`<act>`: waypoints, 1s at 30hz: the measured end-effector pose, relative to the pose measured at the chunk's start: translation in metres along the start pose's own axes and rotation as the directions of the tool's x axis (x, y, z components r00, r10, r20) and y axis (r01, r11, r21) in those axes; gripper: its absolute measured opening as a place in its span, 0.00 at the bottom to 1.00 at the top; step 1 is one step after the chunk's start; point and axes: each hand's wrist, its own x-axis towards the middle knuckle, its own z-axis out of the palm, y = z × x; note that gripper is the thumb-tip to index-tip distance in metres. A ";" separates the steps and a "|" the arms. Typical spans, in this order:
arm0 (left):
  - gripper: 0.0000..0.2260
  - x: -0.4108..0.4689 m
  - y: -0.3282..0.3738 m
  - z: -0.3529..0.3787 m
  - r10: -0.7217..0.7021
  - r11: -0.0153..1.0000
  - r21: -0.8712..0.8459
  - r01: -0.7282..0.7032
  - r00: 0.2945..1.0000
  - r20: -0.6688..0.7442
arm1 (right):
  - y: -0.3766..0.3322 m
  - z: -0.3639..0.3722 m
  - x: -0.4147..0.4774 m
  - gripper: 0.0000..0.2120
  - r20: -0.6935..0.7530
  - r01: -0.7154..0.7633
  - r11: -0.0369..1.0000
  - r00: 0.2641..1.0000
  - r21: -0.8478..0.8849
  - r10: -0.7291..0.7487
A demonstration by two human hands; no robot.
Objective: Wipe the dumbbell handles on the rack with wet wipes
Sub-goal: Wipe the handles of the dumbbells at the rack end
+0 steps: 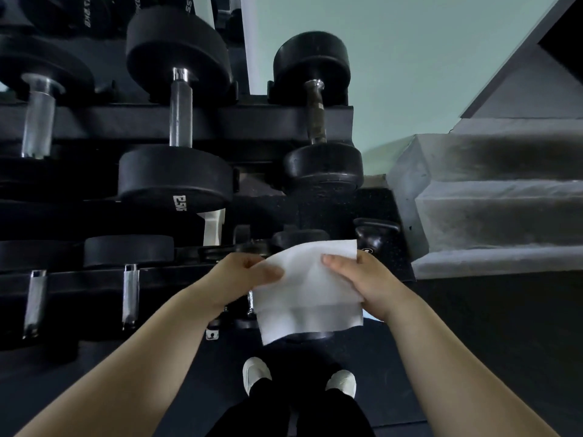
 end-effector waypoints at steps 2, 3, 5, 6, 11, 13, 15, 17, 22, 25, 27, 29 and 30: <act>0.09 0.004 -0.012 0.011 -0.048 0.990 -0.135 0.024 0.983 -0.179 | 0.014 0.000 0.009 0.05 0.032 -0.092 0.995 0.995 0.035 0.091; 0.09 0.005 -0.017 0.017 -0.092 0.977 -0.209 0.035 0.959 -0.269 | 0.022 0.001 0.014 0.04 0.042 -0.125 0.990 0.992 0.060 0.123; 0.09 0.008 -0.034 0.028 -0.139 0.951 -0.310 0.004 0.900 -0.413 | 0.039 0.003 0.021 0.05 0.033 -0.165 0.980 0.986 0.107 0.162; 0.09 0.010 -0.044 0.033 -0.145 0.944 -0.330 -0.017 0.876 -0.461 | 0.047 0.003 0.024 0.05 0.024 -0.177 0.976 0.984 0.124 0.175; 0.07 0.011 -0.095 0.068 -0.146 0.940 -0.338 -0.056 0.826 -0.545 | 0.099 -0.021 0.028 0.08 -0.072 -0.197 0.960 0.974 0.198 0.214; 0.07 0.017 -0.119 0.090 -0.133 0.955 -0.292 -0.046 0.815 -0.563 | 0.125 -0.038 0.031 0.08 -0.178 -0.184 0.969 0.961 0.162 0.212; 0.06 0.031 -0.140 0.117 -0.095 0.984 -0.175 -0.010 0.810 -0.578 | 0.155 -0.056 0.040 0.12 -0.270 -0.211 0.950 0.924 0.229 0.270; 0.09 0.052 -0.160 0.144 0.004 1.000 -0.023 -0.022 0.810 -0.587 | 0.176 -0.072 0.051 0.15 -0.333 -0.204 0.950 0.901 0.237 0.276; 0.18 0.134 -0.205 0.167 0.436 0.872 0.443 -0.208 0.741 -0.511 | 0.209 -0.092 0.110 0.07 -0.398 -0.003 0.955 0.908 0.296 0.126; 0.14 0.169 -0.239 0.171 0.542 0.825 0.475 -0.306 0.665 -0.514 | 0.230 -0.086 0.152 0.10 -0.386 0.149 0.935 0.923 0.323 -0.014; 0.07 0.181 -0.256 0.174 0.576 0.817 0.418 -0.397 0.599 -0.556 | 0.244 -0.083 0.174 0.10 -0.366 0.225 0.942 0.922 0.247 -0.125; 0.05 0.185 -0.264 0.175 0.629 0.775 0.414 -0.478 0.514 -0.584 | 0.255 -0.081 0.191 0.09 -0.323 0.356 0.933 0.891 0.056 -0.320; 0.06 0.185 -0.266 0.174 0.658 0.746 0.425 -0.512 0.469 -0.590 | 0.257 -0.078 0.197 0.10 -0.248 0.445 0.894 0.860 -0.062 -0.445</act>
